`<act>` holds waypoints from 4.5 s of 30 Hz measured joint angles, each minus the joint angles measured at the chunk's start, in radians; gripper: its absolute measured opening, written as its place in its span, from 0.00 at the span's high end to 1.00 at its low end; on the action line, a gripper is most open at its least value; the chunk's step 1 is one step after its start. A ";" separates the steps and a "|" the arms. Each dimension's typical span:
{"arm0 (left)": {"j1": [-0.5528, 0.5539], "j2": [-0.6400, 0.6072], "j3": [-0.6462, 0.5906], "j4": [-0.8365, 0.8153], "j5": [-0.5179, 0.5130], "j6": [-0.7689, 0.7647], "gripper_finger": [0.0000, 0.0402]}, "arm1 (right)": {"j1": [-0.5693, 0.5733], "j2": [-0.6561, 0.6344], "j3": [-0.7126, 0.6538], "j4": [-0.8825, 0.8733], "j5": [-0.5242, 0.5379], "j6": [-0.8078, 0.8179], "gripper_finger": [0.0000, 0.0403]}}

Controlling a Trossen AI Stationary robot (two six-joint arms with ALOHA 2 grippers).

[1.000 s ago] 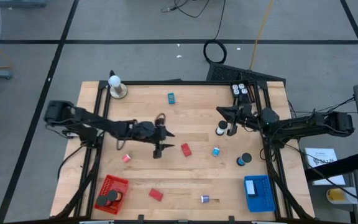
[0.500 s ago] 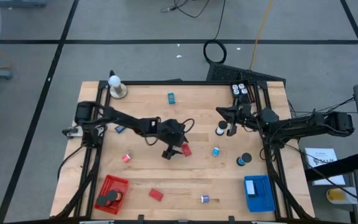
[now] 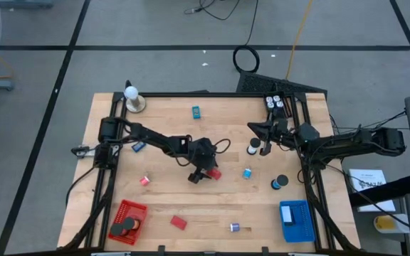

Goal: Pick & Place Office items
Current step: Put the red digital clock into the blue bin

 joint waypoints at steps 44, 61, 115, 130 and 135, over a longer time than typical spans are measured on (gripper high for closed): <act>-0.226 -0.074 -0.060 0.161 -0.160 -0.234 0.36 | 0.464 0.354 0.683 -1.413 0.367 0.458 0.92; -0.309 -0.327 -0.781 1.116 -0.437 -0.454 0.93 | 0.500 0.712 0.889 -1.558 0.128 0.743 0.69; -0.304 -0.327 -0.866 1.202 -0.553 -0.504 0.91 | 0.616 0.864 1.225 -1.834 0.240 0.758 0.65; -0.304 -0.327 -0.866 1.198 -0.553 -0.511 0.91 | 0.547 1.032 1.225 -1.757 0.132 0.788 0.34; -0.304 -0.327 -0.866 1.199 -0.553 -0.511 0.91 | 0.549 1.063 1.223 -1.756 0.100 0.785 0.34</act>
